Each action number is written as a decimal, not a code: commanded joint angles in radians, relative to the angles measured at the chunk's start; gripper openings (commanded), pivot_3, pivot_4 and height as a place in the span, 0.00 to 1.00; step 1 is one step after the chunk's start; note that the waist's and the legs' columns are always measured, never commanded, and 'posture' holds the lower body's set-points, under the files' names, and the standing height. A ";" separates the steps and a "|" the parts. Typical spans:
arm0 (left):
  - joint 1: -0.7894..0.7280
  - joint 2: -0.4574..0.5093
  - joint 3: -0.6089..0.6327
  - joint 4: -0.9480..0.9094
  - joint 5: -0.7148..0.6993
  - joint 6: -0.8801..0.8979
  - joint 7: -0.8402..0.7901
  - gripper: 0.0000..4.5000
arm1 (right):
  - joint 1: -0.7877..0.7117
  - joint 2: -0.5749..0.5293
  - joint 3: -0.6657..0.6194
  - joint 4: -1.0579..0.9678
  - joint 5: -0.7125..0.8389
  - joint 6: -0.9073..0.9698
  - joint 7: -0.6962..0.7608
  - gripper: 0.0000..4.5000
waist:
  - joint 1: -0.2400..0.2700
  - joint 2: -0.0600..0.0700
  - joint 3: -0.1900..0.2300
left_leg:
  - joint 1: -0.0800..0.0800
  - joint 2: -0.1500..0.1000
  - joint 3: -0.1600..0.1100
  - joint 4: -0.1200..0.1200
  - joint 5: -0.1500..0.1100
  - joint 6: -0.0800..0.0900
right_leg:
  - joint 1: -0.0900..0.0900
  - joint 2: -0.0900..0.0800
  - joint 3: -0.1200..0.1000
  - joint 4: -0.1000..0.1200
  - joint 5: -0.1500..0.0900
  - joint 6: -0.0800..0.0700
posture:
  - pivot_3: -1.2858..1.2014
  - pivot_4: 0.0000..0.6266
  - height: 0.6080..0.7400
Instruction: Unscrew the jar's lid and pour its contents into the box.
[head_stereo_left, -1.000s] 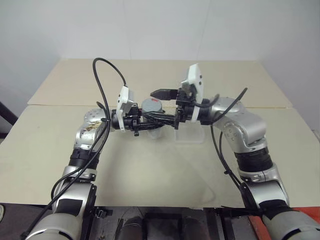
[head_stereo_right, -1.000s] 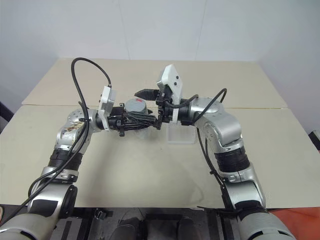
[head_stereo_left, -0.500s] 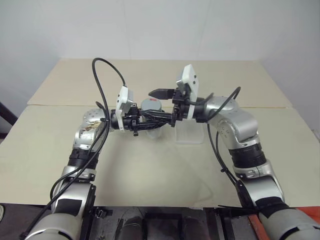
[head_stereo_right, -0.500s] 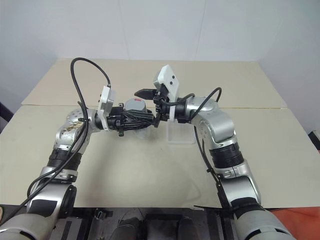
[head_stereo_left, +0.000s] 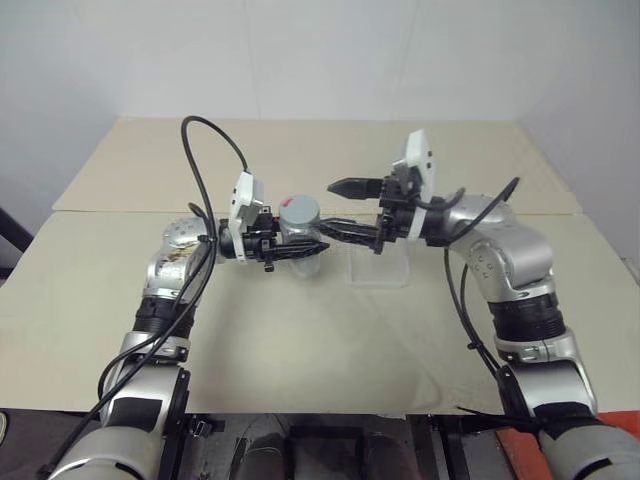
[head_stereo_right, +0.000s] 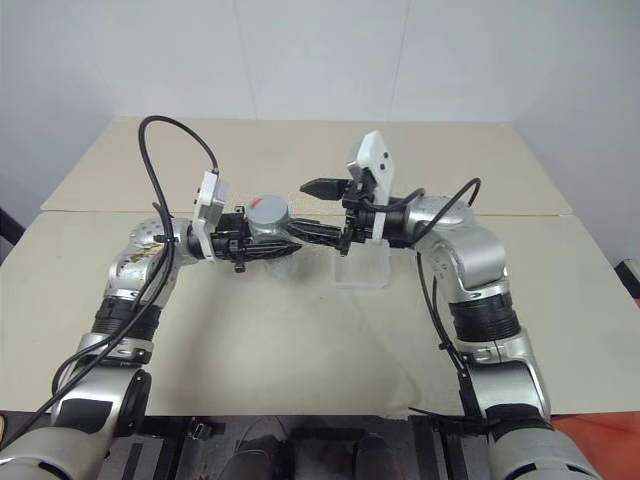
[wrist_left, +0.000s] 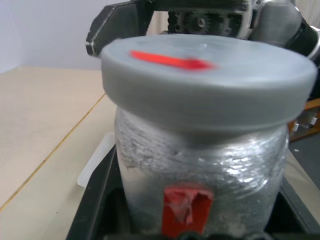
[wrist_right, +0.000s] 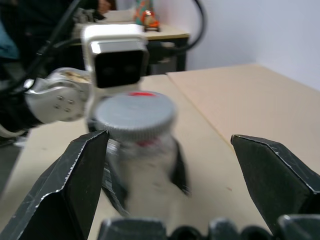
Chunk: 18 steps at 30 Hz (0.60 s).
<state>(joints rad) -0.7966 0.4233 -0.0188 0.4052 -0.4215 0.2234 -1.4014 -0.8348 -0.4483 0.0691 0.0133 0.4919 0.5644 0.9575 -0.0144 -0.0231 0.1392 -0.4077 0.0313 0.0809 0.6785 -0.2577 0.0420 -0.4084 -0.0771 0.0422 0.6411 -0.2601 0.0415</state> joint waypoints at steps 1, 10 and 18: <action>-0.024 0.000 0.005 -0.028 -0.019 -0.008 -0.017 0.43 | 0.001 -0.007 -0.028 -0.024 0.007 -0.010 -0.006 0.99 | -0.001 0.000 0.000 | 0.000 0.000 0.000 0.000 0.000 0.000 | 0.000 0.000 0.000 0.000 0.000 0.000 | 0.52 0.24 1.00; -0.028 0.001 0.008 -0.024 -0.015 -0.009 -0.017 0.43 | 0.006 -0.026 -0.044 -0.022 0.007 -0.011 -0.011 0.99 | 0.000 0.000 0.000 | 0.000 0.000 0.000 0.000 0.000 0.000 | 0.000 0.000 0.000 0.000 0.000 0.000 | 0.52 0.24 1.00; -0.039 -0.008 0.006 0.003 -0.006 -0.020 -0.010 0.43 | 0.048 -0.045 -0.042 -0.176 0.074 0.056 -0.006 0.99 | 0.001 0.000 0.000 | 0.000 0.000 0.000 0.000 0.000 0.000 | 0.000 0.000 0.000 0.000 0.000 0.000 | 0.52 0.24 1.00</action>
<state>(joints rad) -0.8077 0.4204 -0.0193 0.4111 -0.4211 0.2200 -1.4114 -0.7763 -0.4954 0.0462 -0.0985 0.5350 0.6073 0.9560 -0.0134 -0.0231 0.1392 -0.4079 0.0318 0.0808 0.6785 -0.2577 0.0420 -0.4084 -0.0772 0.0423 0.6410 -0.2601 0.0415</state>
